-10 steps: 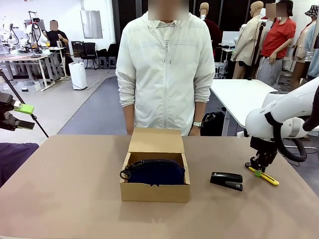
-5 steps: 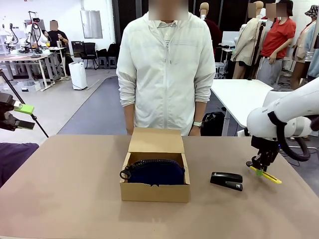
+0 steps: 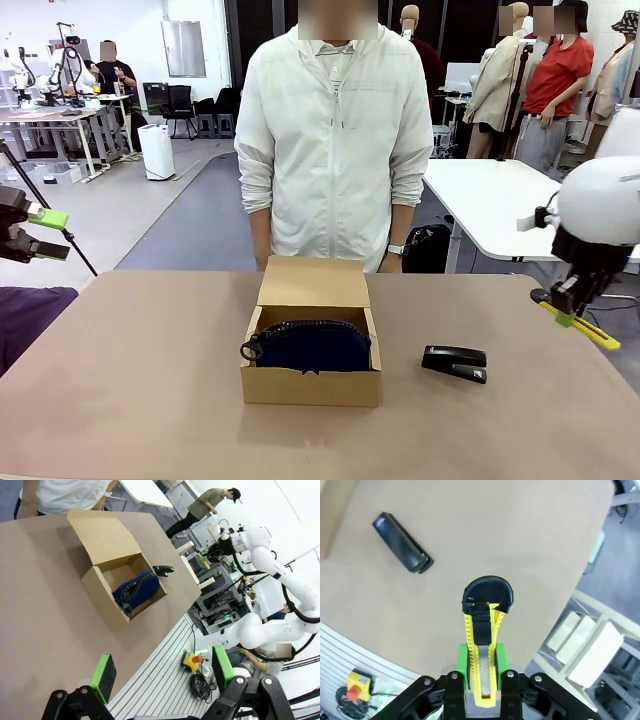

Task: Pack the items into the box.
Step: Pick up the item specified by the human and place it in the Mailer Box.

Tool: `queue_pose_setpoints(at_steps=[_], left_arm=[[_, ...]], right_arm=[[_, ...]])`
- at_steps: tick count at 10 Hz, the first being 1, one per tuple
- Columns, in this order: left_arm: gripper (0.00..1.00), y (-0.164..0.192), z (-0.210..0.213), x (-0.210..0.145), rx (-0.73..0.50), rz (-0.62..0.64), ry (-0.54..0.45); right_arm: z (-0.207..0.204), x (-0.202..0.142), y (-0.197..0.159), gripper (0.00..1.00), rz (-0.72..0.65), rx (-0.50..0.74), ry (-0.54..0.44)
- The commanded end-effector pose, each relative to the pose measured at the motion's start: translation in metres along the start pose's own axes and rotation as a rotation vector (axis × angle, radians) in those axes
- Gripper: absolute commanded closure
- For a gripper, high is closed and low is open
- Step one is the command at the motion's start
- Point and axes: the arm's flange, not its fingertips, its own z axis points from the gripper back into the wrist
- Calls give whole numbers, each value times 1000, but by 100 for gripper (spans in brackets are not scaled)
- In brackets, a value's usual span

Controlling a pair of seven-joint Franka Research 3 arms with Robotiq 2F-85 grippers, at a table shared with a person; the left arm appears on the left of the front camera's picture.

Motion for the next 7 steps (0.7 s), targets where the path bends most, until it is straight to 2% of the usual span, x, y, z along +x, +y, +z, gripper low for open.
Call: queue_pose_setpoints(at_steps=[1,2,6,7], left_arm=[[0,-1,3,0,-5,5,8],[0,-1,3,0,-5,5,8],[0,-1,3,0,-5,5,8],[0,-1,3,0,-5,5,8]], right_arm=[[-22,-13,-6,100,-88,-31,-27],[0,0,0,100,0,0,0],[-2,-8,2,100,-8,0,-5],[-1,11,16,100,87,-22,-37]])
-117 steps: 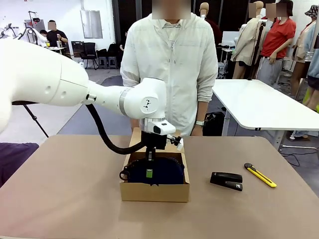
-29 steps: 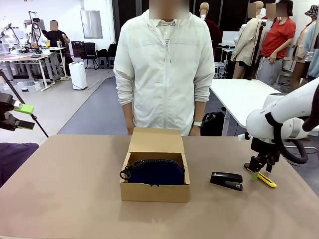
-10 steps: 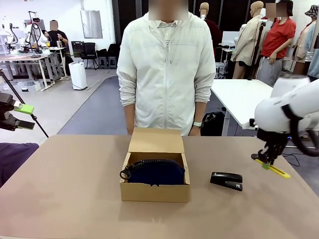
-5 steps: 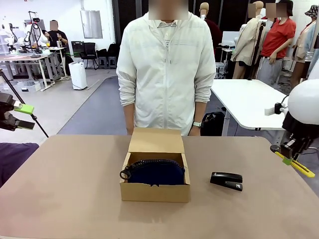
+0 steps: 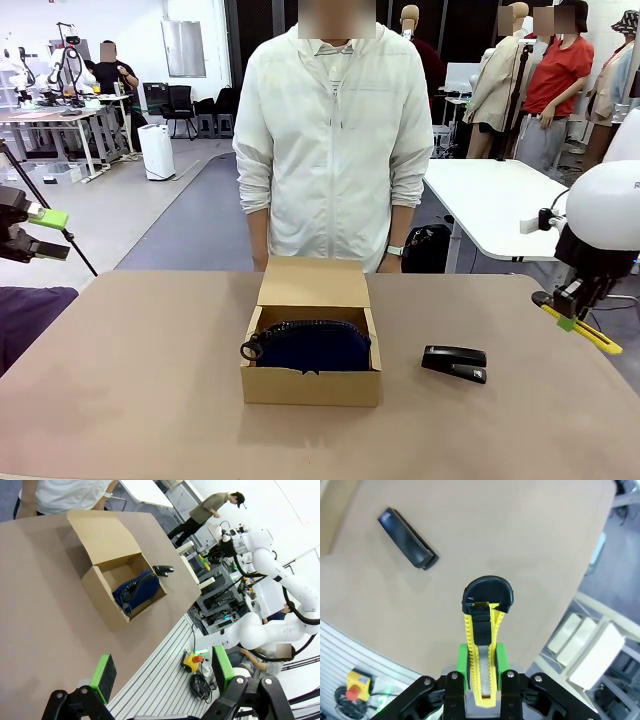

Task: Pack the items into the box.
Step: Pick up the item specified by the human and place it in the Mailer Box.

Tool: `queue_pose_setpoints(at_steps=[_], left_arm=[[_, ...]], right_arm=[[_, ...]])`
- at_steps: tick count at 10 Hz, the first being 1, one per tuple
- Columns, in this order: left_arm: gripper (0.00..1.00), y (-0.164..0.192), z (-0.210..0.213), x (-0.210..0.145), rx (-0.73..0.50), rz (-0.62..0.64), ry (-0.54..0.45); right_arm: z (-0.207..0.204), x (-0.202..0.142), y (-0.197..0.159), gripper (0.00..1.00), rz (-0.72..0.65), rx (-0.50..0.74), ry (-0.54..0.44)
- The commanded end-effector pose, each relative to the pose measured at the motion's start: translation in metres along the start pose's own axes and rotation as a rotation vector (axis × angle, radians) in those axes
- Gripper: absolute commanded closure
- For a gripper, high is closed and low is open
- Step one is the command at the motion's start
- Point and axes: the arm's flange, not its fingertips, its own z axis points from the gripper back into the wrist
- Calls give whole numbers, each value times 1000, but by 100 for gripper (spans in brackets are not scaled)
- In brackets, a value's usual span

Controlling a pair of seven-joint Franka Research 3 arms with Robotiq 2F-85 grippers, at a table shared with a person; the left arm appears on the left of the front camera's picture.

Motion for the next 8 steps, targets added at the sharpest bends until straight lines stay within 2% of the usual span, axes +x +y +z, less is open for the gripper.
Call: queue_pose_setpoints(at_steps=[1,4,6,8], left_arm=[[0,-1,3,0,-5,5,9],[0,-1,3,0,-5,5,9],[0,-1,3,0,-5,5,9],[0,-1,3,0,-5,5,9]], right_arm=[[13,40,29,100,193,-54,-78],[21,140,139,100,641,-65,-74],[-6,202,235,100,905,19,-137],[-14,234,296,100,1090,15,-147]])
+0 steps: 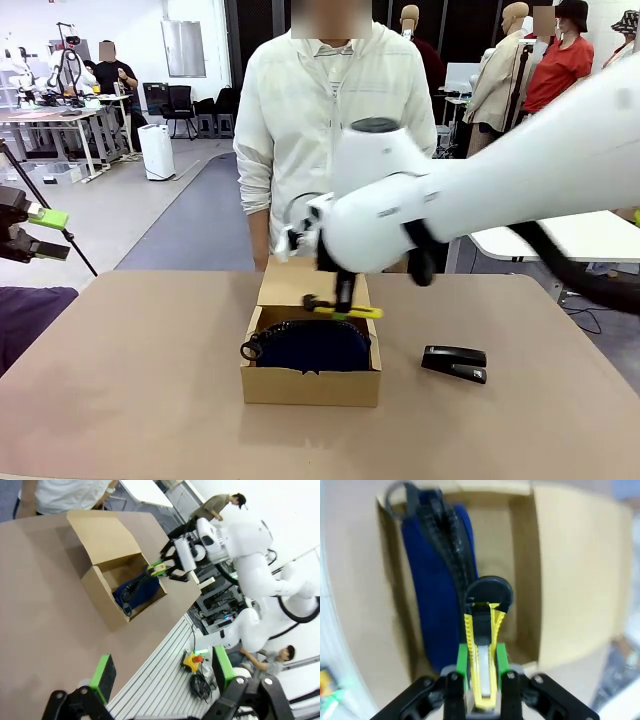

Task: Pack the items into the box.
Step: Pick up the item specified by the human and place it in the Mailer Box.

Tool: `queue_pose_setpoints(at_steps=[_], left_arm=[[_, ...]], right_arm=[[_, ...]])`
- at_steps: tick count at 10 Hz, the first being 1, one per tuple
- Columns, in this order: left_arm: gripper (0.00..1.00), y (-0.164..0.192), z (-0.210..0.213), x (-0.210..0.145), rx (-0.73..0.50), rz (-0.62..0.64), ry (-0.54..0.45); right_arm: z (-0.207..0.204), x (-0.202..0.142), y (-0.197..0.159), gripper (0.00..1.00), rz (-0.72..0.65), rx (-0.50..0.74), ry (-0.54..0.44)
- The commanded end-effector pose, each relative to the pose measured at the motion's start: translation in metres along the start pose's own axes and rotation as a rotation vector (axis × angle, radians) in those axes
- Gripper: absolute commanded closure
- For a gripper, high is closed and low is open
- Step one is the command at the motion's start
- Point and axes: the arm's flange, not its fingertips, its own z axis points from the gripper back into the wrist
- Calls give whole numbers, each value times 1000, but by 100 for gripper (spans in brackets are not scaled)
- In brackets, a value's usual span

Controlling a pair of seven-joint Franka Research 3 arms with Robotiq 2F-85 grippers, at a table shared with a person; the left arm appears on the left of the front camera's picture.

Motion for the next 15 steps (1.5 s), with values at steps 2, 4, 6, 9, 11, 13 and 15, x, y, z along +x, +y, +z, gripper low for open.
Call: queue_pose_setpoints(at_steps=[2,4,6,9,11,13,15], left_arm=[[0,-1,3,0,-5,5,8],[0,-1,3,0,-5,5,8],[0,-1,3,0,-5,5,8],[0,-1,3,0,-5,5,8],[0,-1,3,0,-5,5,8],[0,-1,3,0,-5,5,8],[0,-1,3,0,-5,5,8]], right_arm=[[3,37,-28,100,175,-39,17],[-6,49,-32,100,196,3,19],[-14,46,-34,100,172,-2,30],[-29,38,-44,100,153,1,20],[-42,33,-49,100,125,-8,36],[-44,30,-50,57,121,-19,39],[-43,30,-49,0,126,-20,55]])
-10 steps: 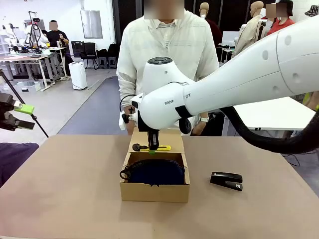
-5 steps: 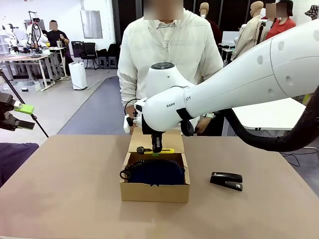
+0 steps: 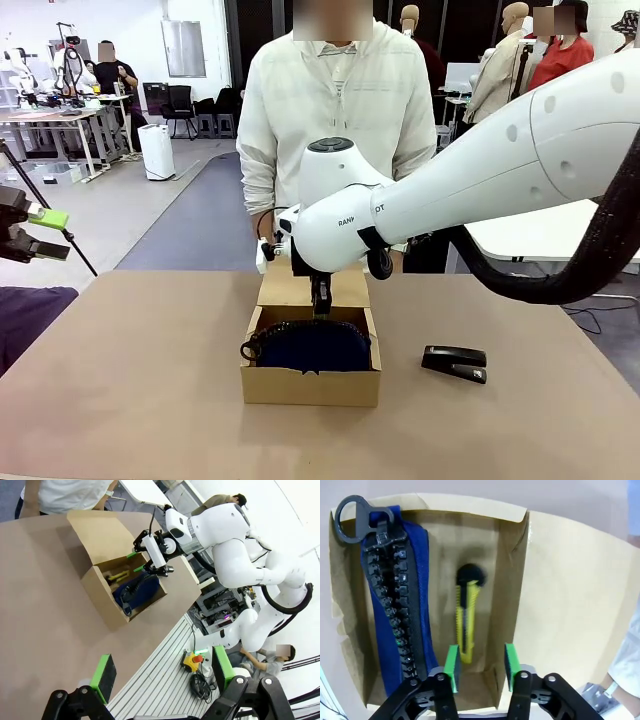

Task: Pack the items into the box.
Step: Pick up the item specified by the human and place it in the Mailer Box.

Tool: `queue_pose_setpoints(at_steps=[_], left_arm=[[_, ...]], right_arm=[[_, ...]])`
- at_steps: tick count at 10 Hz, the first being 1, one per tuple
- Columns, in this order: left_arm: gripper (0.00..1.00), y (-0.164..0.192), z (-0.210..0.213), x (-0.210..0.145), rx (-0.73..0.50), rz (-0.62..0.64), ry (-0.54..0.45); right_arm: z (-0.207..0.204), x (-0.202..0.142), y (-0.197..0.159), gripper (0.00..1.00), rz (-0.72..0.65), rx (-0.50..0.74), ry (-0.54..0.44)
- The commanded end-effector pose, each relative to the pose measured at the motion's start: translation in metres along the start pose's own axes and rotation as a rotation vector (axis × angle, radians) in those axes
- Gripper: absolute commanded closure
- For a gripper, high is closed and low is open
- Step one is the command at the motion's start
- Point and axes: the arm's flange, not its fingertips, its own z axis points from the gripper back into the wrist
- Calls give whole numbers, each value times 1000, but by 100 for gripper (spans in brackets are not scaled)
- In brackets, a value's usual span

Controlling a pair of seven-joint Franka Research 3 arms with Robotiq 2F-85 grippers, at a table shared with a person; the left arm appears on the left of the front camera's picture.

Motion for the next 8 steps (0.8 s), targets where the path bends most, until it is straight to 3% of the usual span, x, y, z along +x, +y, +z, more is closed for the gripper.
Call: queue_pose_setpoints(at_steps=[1,5,8], left_arm=[[0,-1,3,0,-5,5,8],[0,-1,3,0,-5,5,8],[0,-1,3,0,-5,5,8]], right_arm=[[4,3,-1,0,-7,-26,21],[13,-1,0,0,-19,-21,2],[52,-28,10,0,-104,-3,-22]])
